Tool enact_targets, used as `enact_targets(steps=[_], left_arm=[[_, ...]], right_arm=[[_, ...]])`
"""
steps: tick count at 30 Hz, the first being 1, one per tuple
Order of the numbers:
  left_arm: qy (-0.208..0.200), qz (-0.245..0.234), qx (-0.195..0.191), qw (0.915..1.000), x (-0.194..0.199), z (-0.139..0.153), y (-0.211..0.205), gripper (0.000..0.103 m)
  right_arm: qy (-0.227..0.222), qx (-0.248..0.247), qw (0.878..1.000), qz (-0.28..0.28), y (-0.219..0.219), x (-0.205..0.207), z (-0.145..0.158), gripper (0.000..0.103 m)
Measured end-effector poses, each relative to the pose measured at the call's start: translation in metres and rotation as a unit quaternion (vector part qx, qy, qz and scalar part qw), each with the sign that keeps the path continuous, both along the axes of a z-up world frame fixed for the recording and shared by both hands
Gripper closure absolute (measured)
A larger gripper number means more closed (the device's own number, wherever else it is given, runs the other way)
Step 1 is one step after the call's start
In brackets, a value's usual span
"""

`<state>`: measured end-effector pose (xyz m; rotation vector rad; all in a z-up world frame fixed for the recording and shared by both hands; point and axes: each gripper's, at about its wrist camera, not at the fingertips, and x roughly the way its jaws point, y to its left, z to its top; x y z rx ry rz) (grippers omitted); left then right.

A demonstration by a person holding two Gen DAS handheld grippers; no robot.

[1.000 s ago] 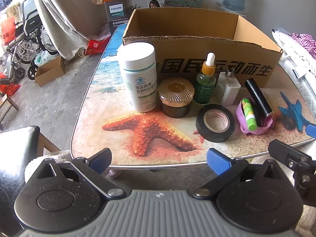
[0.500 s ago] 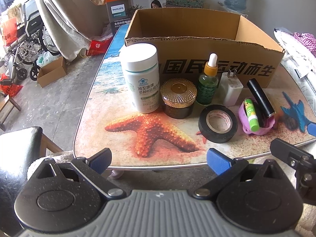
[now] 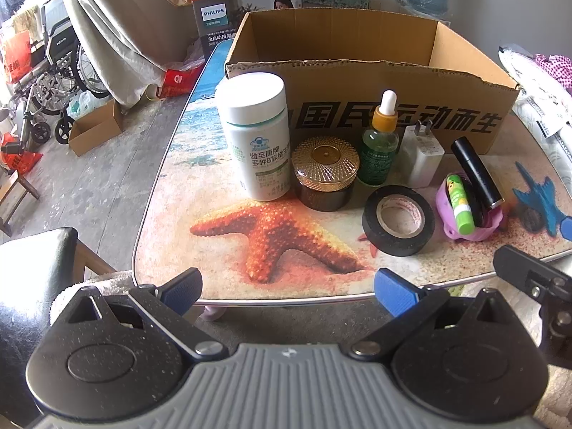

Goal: Organize rigid objects

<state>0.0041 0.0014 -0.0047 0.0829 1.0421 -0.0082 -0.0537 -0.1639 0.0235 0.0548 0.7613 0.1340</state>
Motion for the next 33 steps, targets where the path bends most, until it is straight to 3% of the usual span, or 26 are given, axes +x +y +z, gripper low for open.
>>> enact_targets(steps=[12,19,21,28,33], left_arm=[[-0.018,-0.002,-0.021,0.9996,0.004,-0.004,0.001,0.0],[-0.047,-0.039,-0.065,0.9961,0.008,0.001,0.0,0.0],[-0.061,-0.053,-0.062,0.9948,0.01,0.002,-0.003,0.0],[-0.122,-0.143,-0.108,0.9761,0.016,0.014,-0.029,0.001],[-0.118,-0.211,-0.117,0.9635,0.031,0.016,-0.061,0.005]], right_arm=[[-0.001,0.006,1.0,-0.002,-0.004,0.006,-0.006,0.001],[-0.015,0.018,1.0,-0.021,-0.021,0.01,-0.006,0.001],[-0.023,0.027,0.999,-0.03,-0.033,0.012,-0.005,0.001],[-0.035,0.101,0.994,-0.035,-0.078,0.039,-0.004,0.004],[-0.014,0.168,0.985,-0.016,-0.096,0.073,-0.015,0.016]])
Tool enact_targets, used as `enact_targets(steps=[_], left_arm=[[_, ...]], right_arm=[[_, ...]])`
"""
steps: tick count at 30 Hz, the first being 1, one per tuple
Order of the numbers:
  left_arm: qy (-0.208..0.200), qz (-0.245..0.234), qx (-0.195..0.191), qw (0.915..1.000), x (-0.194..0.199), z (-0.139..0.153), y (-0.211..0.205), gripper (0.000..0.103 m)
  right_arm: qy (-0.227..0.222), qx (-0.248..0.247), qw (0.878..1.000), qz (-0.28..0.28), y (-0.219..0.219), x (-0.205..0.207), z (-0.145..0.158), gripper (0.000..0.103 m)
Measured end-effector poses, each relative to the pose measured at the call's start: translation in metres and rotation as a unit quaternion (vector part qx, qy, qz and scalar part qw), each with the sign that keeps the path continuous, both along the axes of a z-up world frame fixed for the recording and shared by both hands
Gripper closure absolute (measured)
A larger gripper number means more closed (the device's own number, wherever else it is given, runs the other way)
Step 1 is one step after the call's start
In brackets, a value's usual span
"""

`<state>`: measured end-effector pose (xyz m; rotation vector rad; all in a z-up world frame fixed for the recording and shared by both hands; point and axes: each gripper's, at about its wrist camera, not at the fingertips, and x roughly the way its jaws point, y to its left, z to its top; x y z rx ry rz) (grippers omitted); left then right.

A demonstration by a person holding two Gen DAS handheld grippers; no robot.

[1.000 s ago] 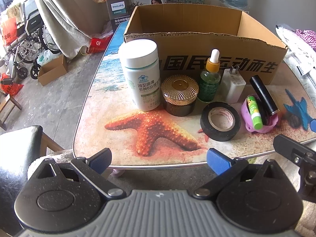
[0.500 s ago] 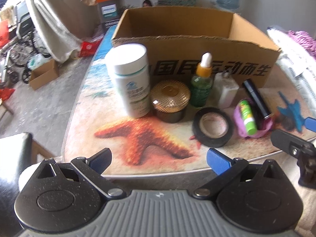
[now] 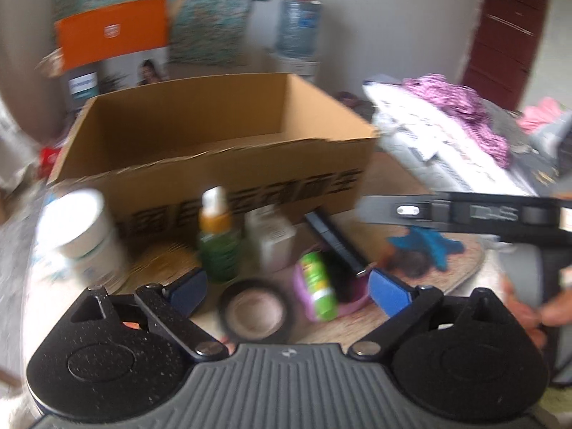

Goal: Organize rigid objects
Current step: 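Grasp the black tube in the pink bowl with the right gripper, then carry the black tube into the cardboard box and open the right gripper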

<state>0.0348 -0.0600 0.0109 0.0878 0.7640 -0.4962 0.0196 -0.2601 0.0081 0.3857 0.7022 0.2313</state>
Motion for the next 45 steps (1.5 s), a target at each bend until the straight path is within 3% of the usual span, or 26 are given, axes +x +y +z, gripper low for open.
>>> enact_targets(steps=[3,11,15,17,25,32,40,45], left_arm=[[0.004,-0.032,-0.011,0.9994,0.007,-0.001,-0.016,0.007],[0.046,-0.073,-0.008,0.9962,0.03,-0.017,-0.043,0.04],[0.055,-0.076,-0.007,0.9955,0.036,-0.02,-0.049,0.044],[0.06,-0.079,-0.005,0.9951,0.039,-0.022,-0.052,0.045],[0.065,-0.076,0.021,0.9947,0.049,-0.028,-0.063,0.051],[0.044,-0.079,0.042,0.995,0.051,-0.029,-0.075,0.074],[0.015,-0.068,0.037,0.9969,0.04,-0.014,-0.065,0.079],[-0.025,-0.054,0.026,0.9979,0.035,0.016,-0.052,0.079]], right_arm=[[0.02,0.031,0.999,0.019,-0.001,0.023,-0.012,0.028],[0.073,0.083,0.992,0.06,-0.002,0.069,-0.042,0.052],[0.087,0.102,0.988,0.074,-0.002,0.08,-0.052,0.067],[0.088,0.11,0.987,0.077,-0.003,0.082,-0.055,0.08],[0.062,0.136,0.986,0.074,-0.023,0.072,-0.053,0.081],[0.04,0.148,0.985,0.073,-0.027,0.056,-0.043,0.081],[0.012,0.115,0.99,0.076,-0.014,0.039,-0.018,0.081],[-0.023,0.088,0.992,0.088,0.001,0.03,0.016,0.081]])
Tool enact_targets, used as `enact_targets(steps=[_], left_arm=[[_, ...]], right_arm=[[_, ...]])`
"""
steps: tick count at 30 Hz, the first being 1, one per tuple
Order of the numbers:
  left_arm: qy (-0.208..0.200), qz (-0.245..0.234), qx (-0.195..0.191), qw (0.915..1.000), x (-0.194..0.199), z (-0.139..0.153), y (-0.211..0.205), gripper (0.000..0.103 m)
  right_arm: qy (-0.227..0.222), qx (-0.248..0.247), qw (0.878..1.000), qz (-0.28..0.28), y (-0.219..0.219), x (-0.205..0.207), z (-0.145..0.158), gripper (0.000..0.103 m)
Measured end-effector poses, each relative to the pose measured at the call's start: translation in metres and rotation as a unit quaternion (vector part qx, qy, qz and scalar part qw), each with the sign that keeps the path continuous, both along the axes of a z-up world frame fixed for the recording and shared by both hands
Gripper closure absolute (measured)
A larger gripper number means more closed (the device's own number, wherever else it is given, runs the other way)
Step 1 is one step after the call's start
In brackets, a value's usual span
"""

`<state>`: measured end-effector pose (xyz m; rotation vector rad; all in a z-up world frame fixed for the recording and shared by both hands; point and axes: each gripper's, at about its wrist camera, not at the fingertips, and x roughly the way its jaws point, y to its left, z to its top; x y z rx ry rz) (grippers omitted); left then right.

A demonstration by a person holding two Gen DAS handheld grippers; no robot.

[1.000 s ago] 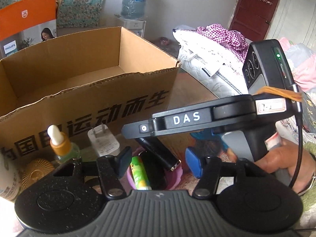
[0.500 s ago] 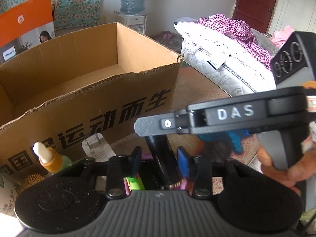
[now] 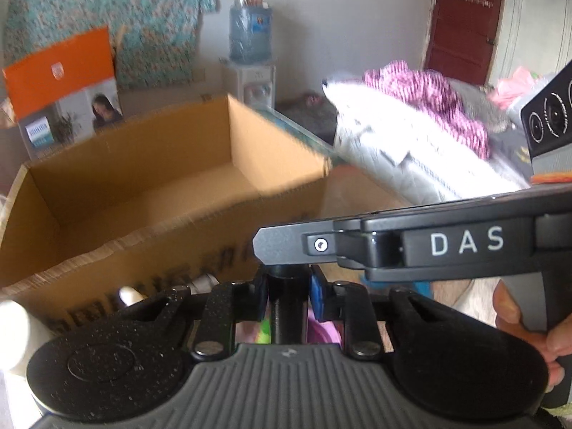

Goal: Organize rigid objects
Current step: 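Carry the black tube into the cardboard box and open the right gripper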

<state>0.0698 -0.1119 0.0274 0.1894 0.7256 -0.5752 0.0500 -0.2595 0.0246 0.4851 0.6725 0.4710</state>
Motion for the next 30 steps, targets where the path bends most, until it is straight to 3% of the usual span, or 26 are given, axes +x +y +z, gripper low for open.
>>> enact_targets(steps=[9,16,19,24,30], left_arm=[[-0.075,0.064,-0.025,0.9948,0.02,0.074,0.035,0.079],[-0.043,0.128,-0.026,0.9905,0.089,0.096,0.073,0.078],[-0.012,0.152,-0.015,0.9882,0.12,0.086,0.093,0.078],[0.053,0.175,0.008,0.9831,0.165,0.05,0.111,0.078],[0.101,0.2,0.038,0.9738,0.178,0.018,0.125,0.073]], right_arm=[[-0.093,-0.02,0.994,0.059,0.036,0.033,0.085,0.081],[-0.071,-0.022,0.99,0.121,0.078,0.118,0.122,0.081],[-0.02,-0.019,0.989,0.144,0.097,0.16,0.107,0.082],[0.078,-0.02,0.983,0.166,0.121,0.214,0.053,0.082],[0.182,-0.023,0.966,0.184,0.148,0.267,-0.011,0.081]])
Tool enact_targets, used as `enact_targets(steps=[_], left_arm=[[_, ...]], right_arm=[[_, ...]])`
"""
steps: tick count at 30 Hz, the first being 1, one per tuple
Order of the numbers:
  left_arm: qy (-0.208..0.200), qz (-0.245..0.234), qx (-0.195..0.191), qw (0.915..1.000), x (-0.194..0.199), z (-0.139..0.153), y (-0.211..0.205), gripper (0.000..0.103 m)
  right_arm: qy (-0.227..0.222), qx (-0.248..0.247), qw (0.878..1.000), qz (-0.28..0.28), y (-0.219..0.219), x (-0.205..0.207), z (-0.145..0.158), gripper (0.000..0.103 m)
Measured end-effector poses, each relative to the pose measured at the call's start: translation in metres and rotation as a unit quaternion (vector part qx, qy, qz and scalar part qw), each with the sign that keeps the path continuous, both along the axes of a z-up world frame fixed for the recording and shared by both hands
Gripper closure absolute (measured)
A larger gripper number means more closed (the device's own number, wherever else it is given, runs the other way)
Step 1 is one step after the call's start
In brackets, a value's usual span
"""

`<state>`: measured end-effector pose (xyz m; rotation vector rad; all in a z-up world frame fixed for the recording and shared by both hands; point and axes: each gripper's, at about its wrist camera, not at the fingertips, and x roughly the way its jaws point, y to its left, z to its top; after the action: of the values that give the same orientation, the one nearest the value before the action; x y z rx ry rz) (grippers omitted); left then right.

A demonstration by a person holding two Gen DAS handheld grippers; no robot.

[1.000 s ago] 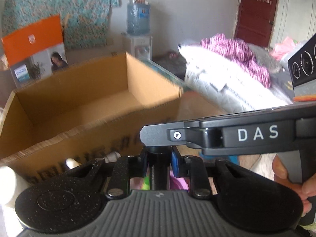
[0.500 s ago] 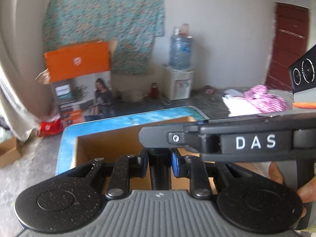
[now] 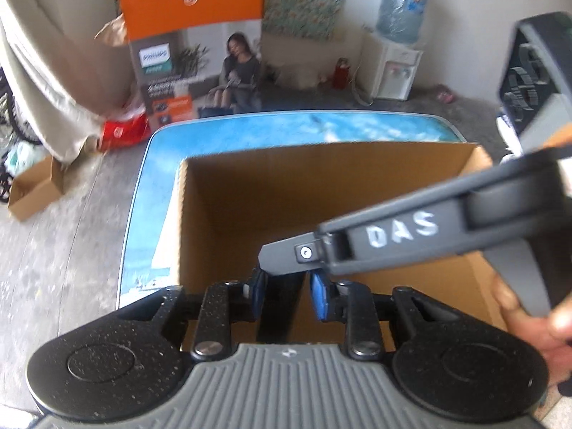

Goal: Organize rigid objects
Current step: 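Carry the black tube into the cardboard box and open the right gripper, then grasp the green glue stick in the pink bowl with the right gripper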

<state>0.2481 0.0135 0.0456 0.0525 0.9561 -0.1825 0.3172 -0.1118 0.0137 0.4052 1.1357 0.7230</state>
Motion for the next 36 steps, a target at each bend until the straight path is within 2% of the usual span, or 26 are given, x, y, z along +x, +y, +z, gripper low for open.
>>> enact_targets(steps=[3,5,7,9,11,14,17,22,28,31,36], left_arm=[[0.001,0.009,-0.009,0.9999,0.002,0.0,0.007,0.066],[-0.004,0.015,-0.012,0.9998,0.001,0.003,0.01,0.056],[-0.013,0.017,-0.013,0.9997,-0.002,0.007,0.011,0.051],[-0.024,0.018,-0.022,0.9993,-0.007,0.013,0.013,0.045],[-0.036,0.018,-0.033,0.9987,-0.011,0.02,0.015,0.038],[-0.054,0.015,-0.044,0.9975,-0.022,0.031,0.015,0.032],[-0.073,0.009,-0.055,0.9957,-0.039,0.043,0.015,0.028],[-0.101,0.007,-0.087,0.991,-0.068,0.06,0.023,0.024],[-0.122,-0.024,-0.118,0.9852,-0.113,0.068,0.029,0.018],[-0.123,-0.04,-0.126,0.9836,-0.133,0.063,0.028,0.018],[-0.12,-0.08,-0.125,0.9815,-0.167,0.042,0.011,0.018]], right_arm=[[0.034,-0.007,0.999,0.0,0.013,0.025,-0.02,0.078],[0.041,-0.006,0.999,-0.008,0.02,0.04,-0.027,0.075],[0.033,-0.015,0.999,-0.009,0.028,0.053,-0.028,0.073],[0.021,-0.018,0.999,-0.024,0.03,0.057,-0.025,0.063],[0.013,-0.001,0.999,-0.035,0.027,0.058,-0.017,0.05],[-0.005,0.004,0.999,-0.05,0.019,0.052,-0.003,0.043],[-0.023,0.011,0.997,-0.071,-0.001,0.042,0.013,0.042],[-0.053,0.05,0.993,-0.097,-0.046,0.0,0.048,0.042],[-0.102,0.091,0.985,-0.11,-0.098,-0.082,0.091,0.042],[-0.113,0.107,0.981,-0.116,-0.122,-0.125,0.099,0.043],[-0.132,0.127,0.972,-0.144,-0.16,-0.2,0.092,0.044]])
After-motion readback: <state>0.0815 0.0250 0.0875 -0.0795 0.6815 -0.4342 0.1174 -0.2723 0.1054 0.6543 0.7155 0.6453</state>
